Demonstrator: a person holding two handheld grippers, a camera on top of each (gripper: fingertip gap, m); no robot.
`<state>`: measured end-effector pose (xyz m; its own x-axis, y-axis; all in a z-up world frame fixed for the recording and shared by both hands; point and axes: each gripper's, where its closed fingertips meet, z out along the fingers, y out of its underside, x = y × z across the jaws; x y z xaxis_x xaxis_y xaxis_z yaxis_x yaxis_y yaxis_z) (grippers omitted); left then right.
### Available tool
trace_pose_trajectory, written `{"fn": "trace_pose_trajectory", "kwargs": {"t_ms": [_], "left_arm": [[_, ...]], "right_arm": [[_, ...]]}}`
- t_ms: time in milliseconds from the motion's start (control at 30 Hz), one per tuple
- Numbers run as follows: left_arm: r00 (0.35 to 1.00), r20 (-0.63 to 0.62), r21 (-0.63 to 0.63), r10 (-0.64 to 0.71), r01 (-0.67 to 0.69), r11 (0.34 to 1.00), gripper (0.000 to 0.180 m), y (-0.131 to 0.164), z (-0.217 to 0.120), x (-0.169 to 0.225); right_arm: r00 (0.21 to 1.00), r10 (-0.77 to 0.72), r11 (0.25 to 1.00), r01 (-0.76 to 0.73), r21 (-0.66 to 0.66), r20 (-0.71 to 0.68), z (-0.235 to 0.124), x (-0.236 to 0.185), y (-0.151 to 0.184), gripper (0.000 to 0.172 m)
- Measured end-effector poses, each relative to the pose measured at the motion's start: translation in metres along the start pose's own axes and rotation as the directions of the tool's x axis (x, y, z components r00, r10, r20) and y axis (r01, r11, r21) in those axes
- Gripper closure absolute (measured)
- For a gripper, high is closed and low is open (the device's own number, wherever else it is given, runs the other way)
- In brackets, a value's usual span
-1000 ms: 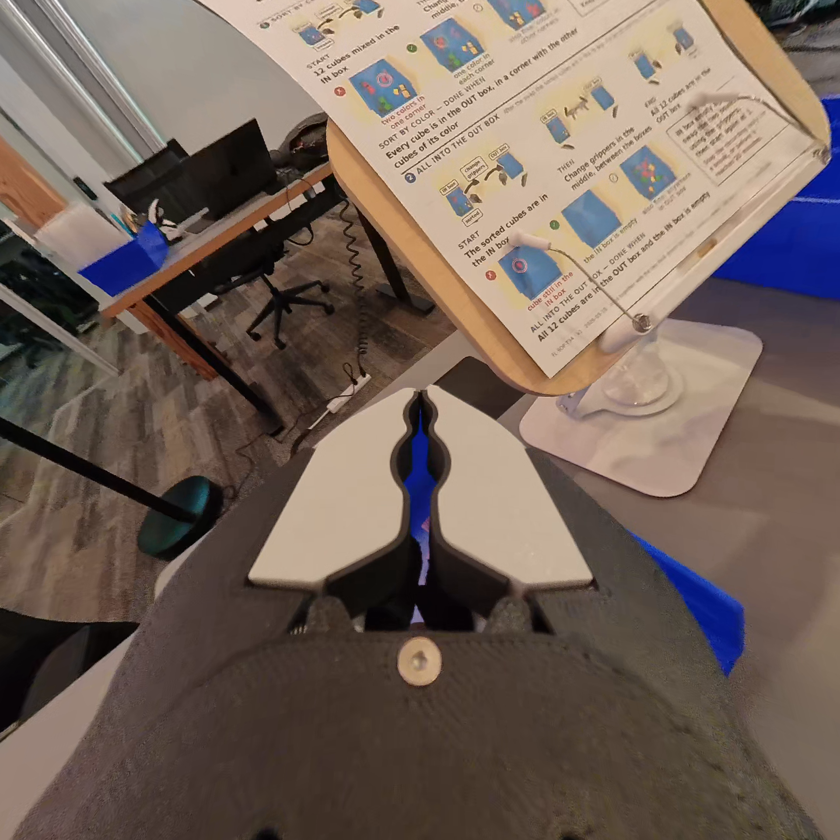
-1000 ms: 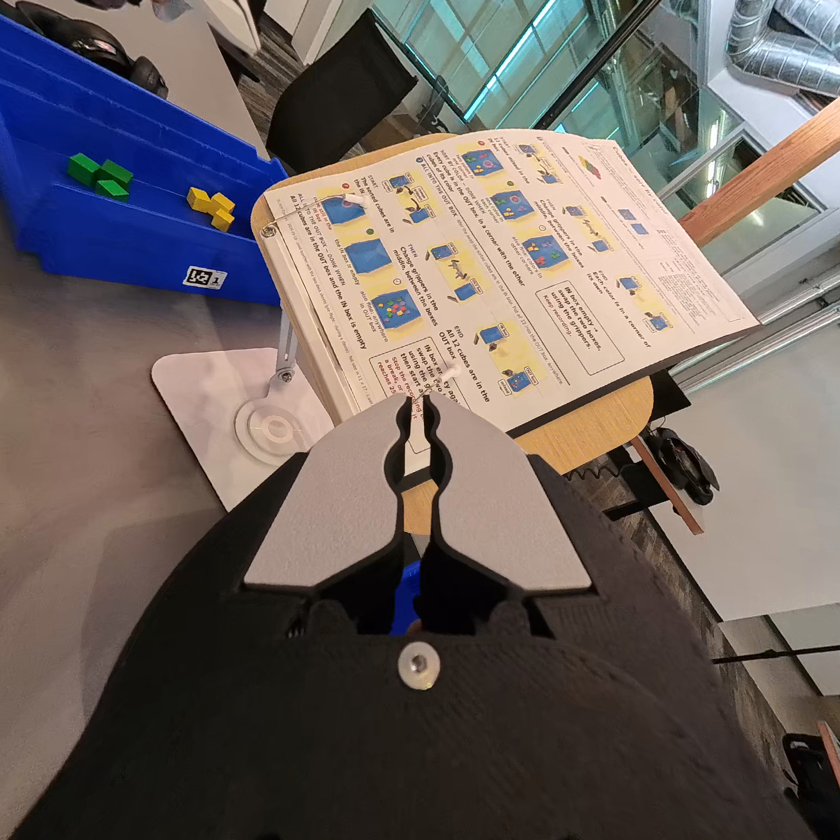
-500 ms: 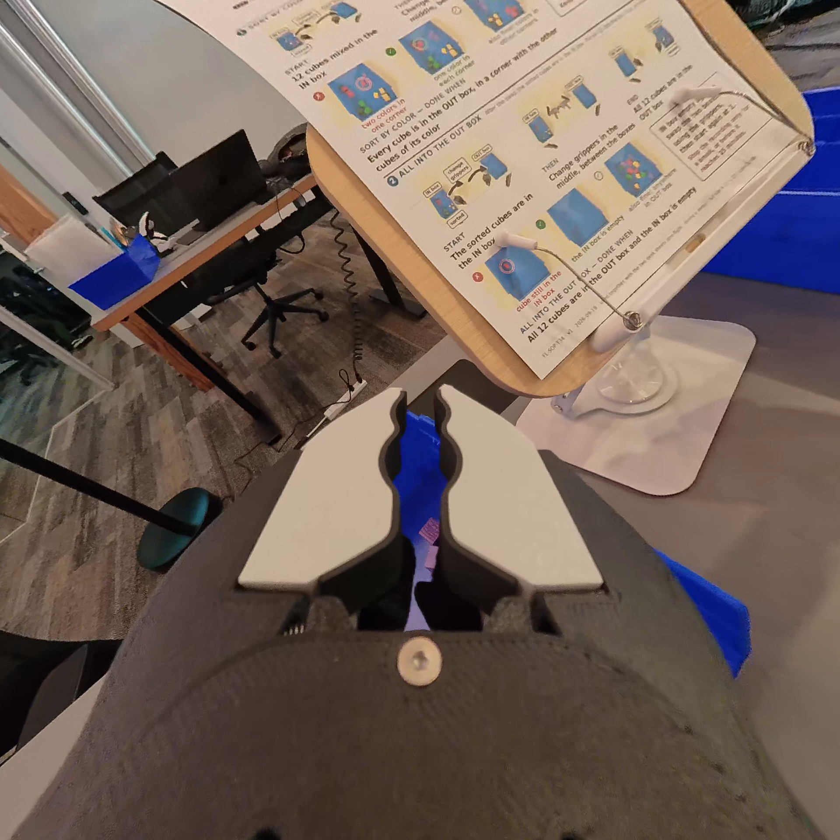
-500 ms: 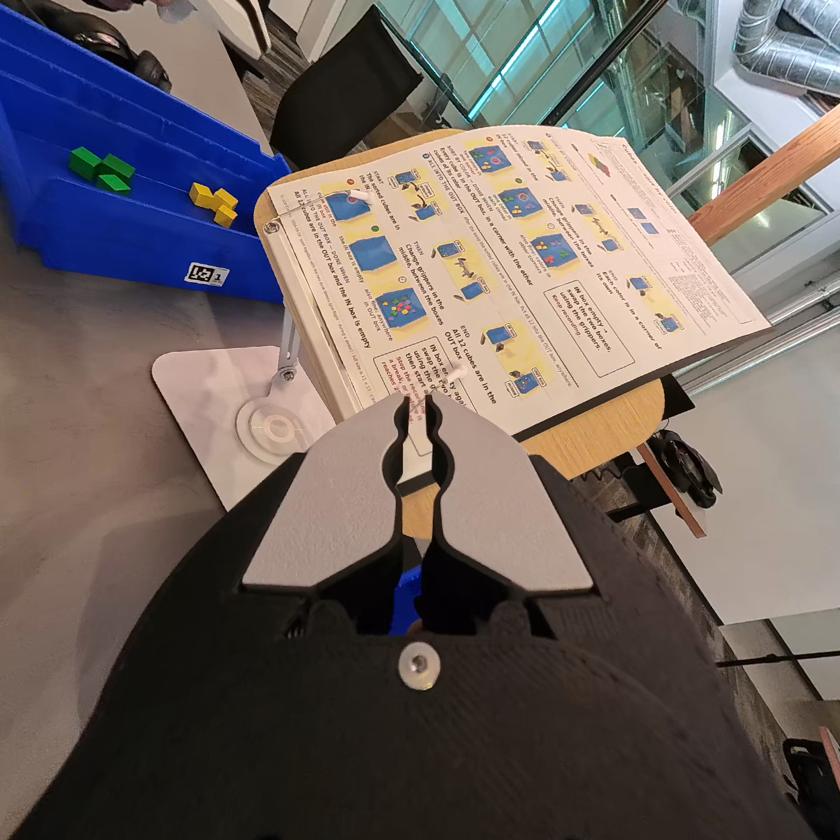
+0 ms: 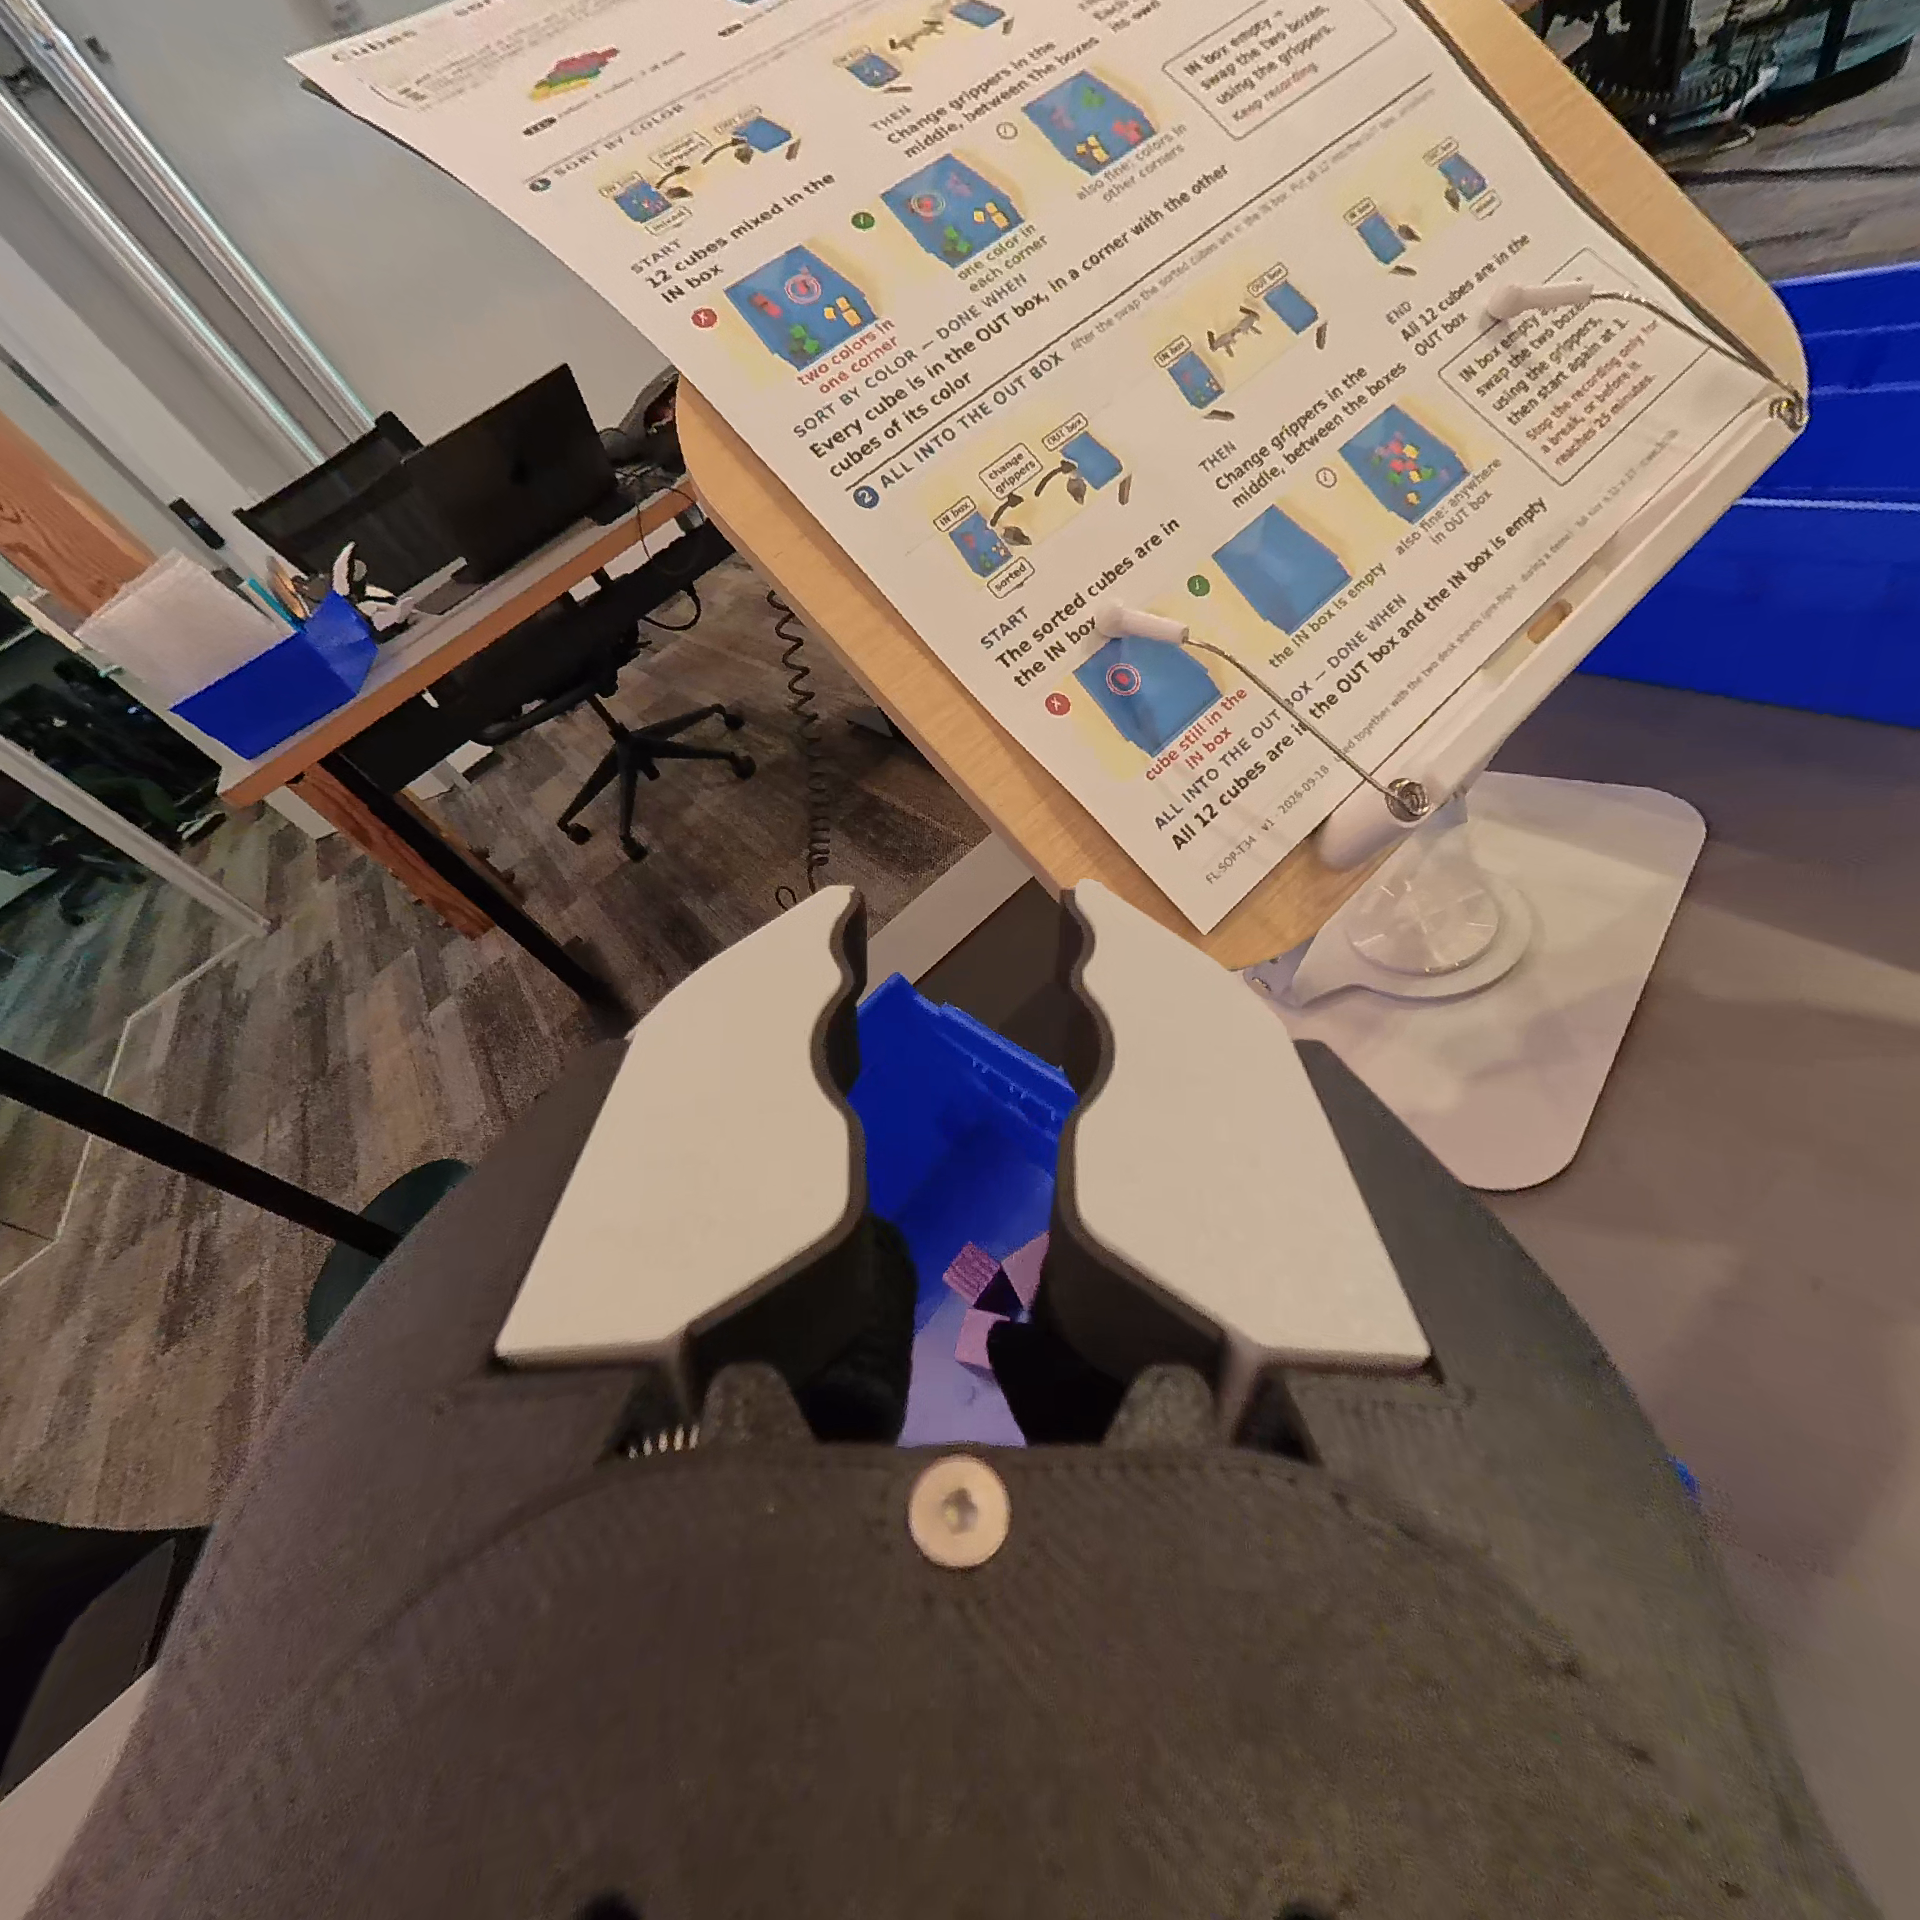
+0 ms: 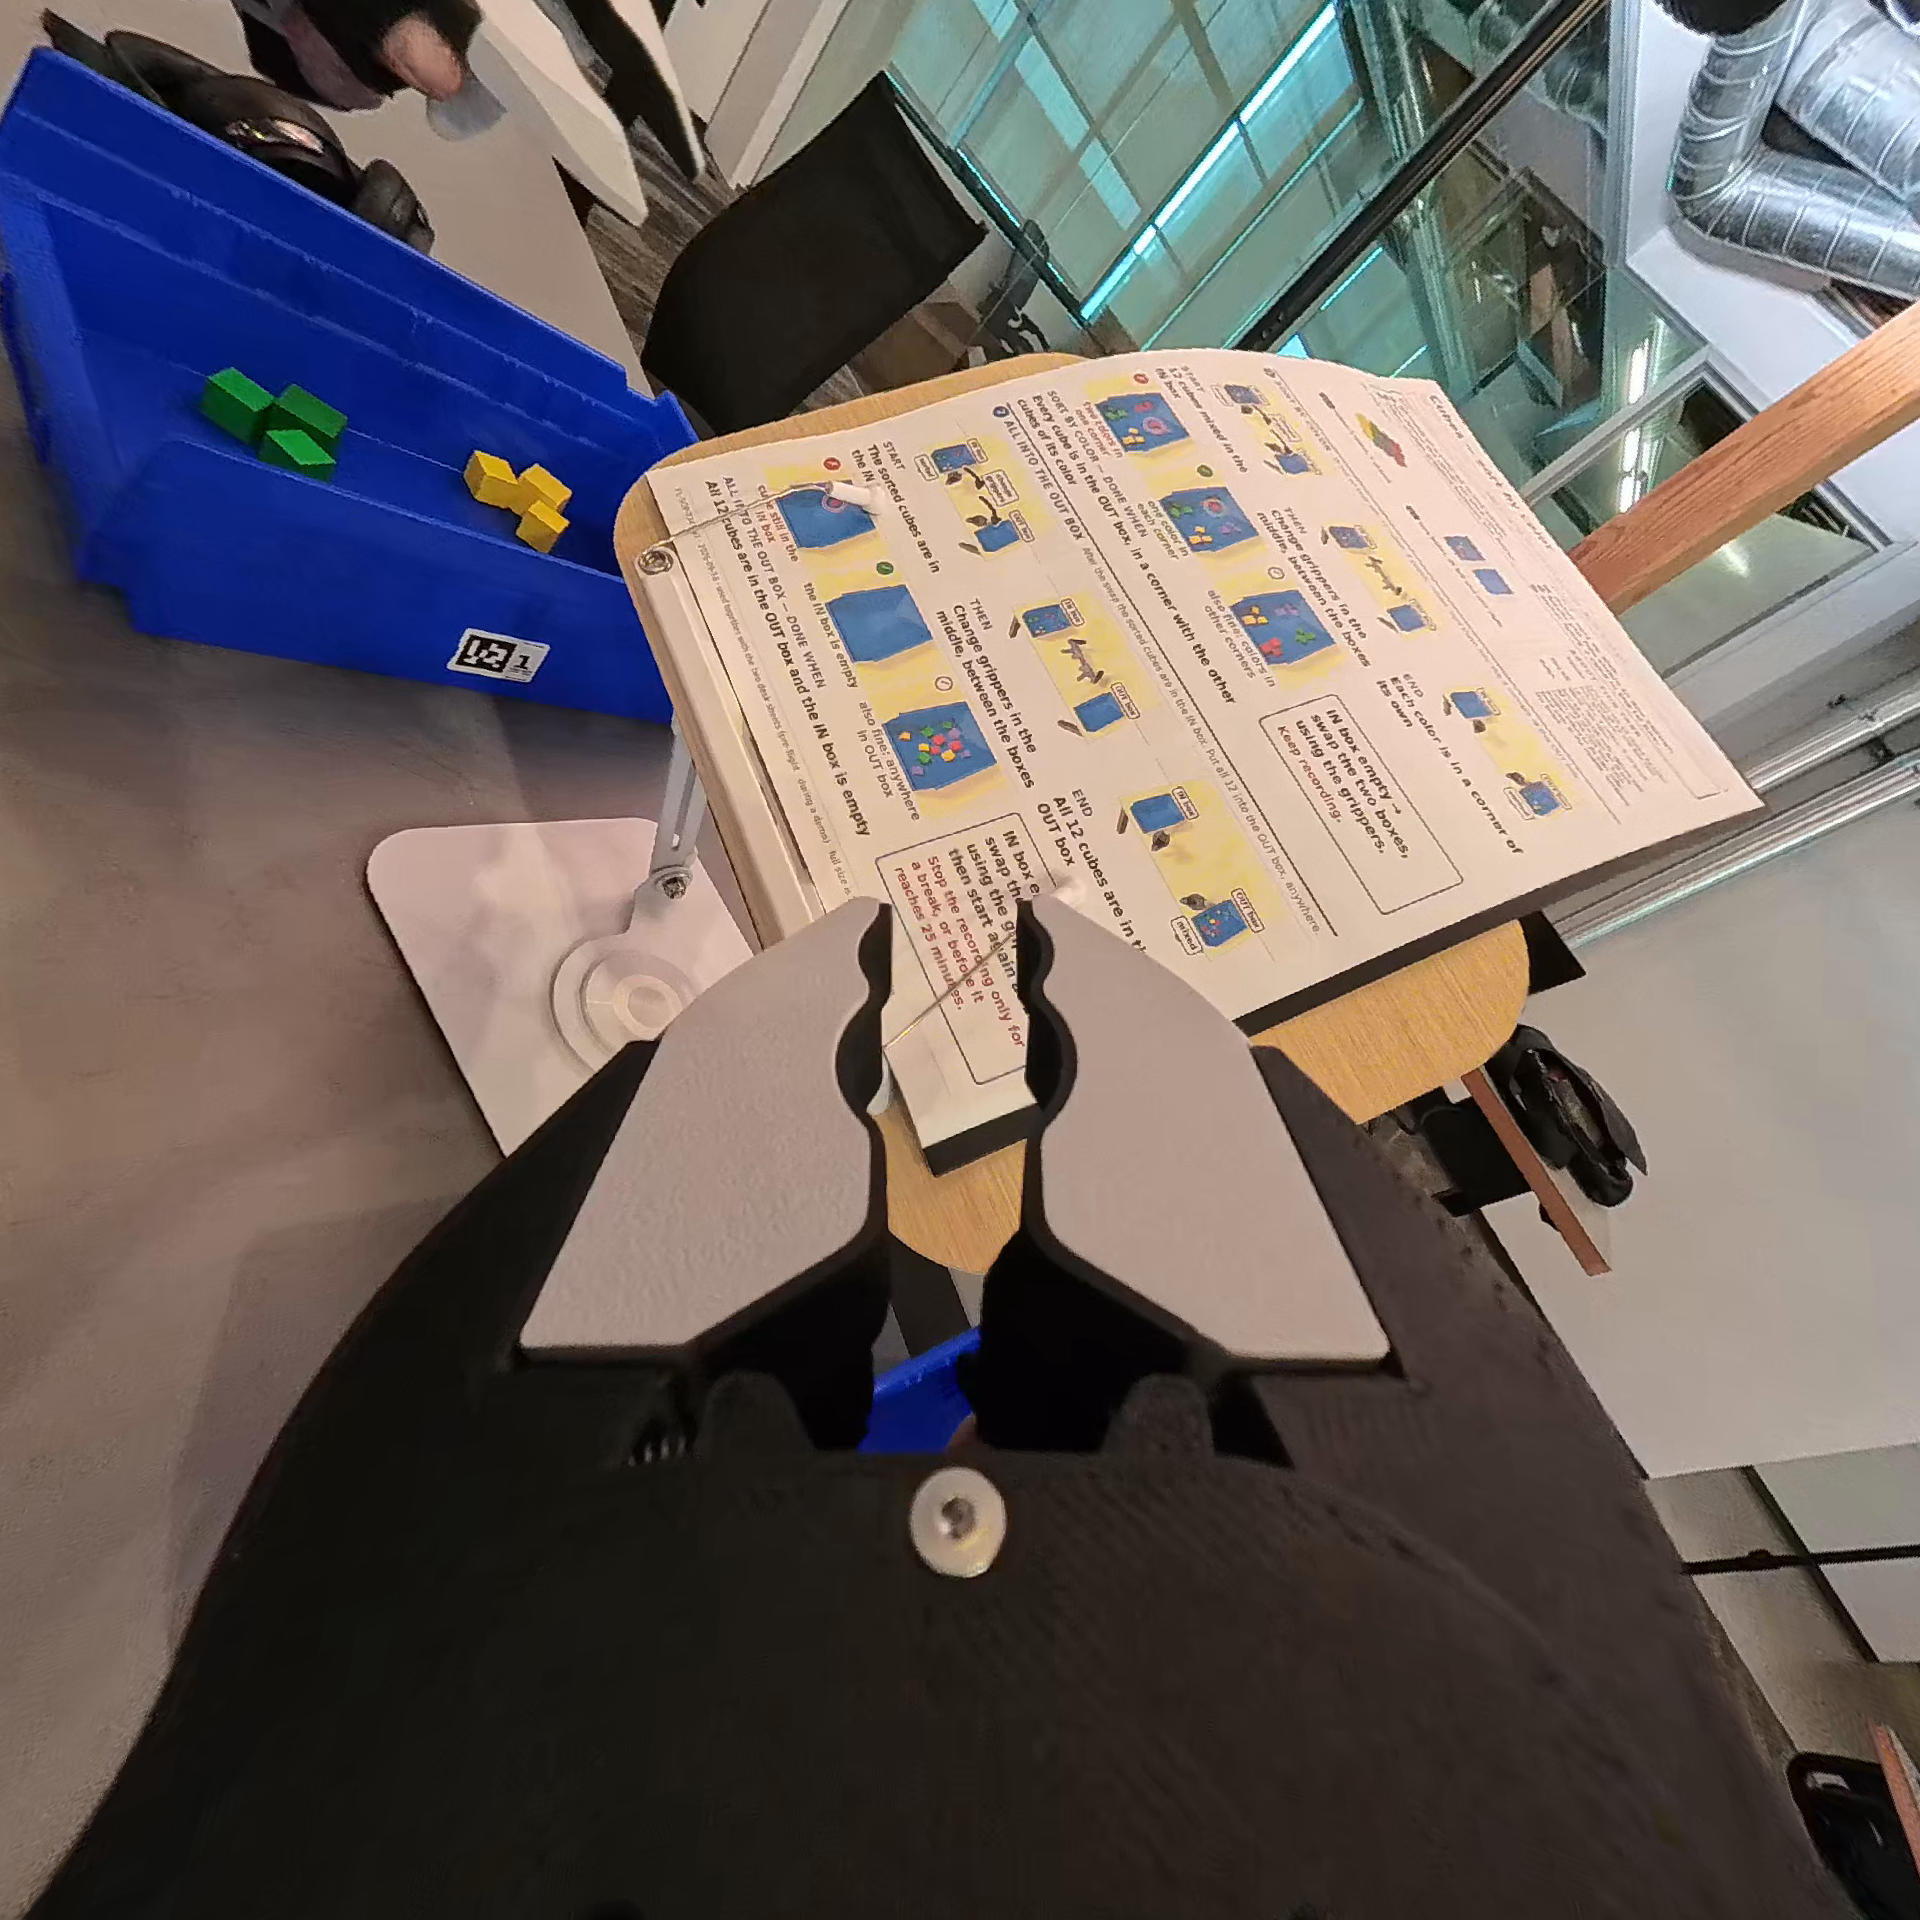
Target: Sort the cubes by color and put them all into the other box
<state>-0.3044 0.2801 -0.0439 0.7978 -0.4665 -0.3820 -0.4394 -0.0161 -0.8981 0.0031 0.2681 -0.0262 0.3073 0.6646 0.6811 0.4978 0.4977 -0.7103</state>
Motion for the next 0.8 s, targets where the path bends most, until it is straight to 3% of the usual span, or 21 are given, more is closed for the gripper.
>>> {"fn": "trace_pose_trajectory", "kwargs": {"t_ms": [267,367,600,800], "left_arm": [[0.999,-0.01,0.032,0.036,-0.036,0.999,0.18,-0.007,0.001,0.006],[0.999,0.004,0.025,0.042,-0.042,0.999,0.18,-0.006,0.001,0.005],[0.999,0.036,0.043,-0.012,0.01,0.999,0.15,-0.009,-0.01,-0.007],[0.999,0.038,0.038,0.017,-0.018,0.999,0.164,-0.01,-0.014,-0.008]], "right_arm": [[0.999,-0.035,0.999,0.035,-0.015,-0.021,-0.001,0.001,-0.003,0.151],[0.999,-0.038,0.999,0.037,-0.025,-0.023,-0.002,0.001,-0.002,0.16],[0.998,-0.052,0.999,0.051,-0.018,-0.021,-0.004,0.0,-0.006,0.168],[0.998,-0.062,0.998,0.062,-0.014,-0.005,-0.001,-0.005,-0.01,0.159]]}}
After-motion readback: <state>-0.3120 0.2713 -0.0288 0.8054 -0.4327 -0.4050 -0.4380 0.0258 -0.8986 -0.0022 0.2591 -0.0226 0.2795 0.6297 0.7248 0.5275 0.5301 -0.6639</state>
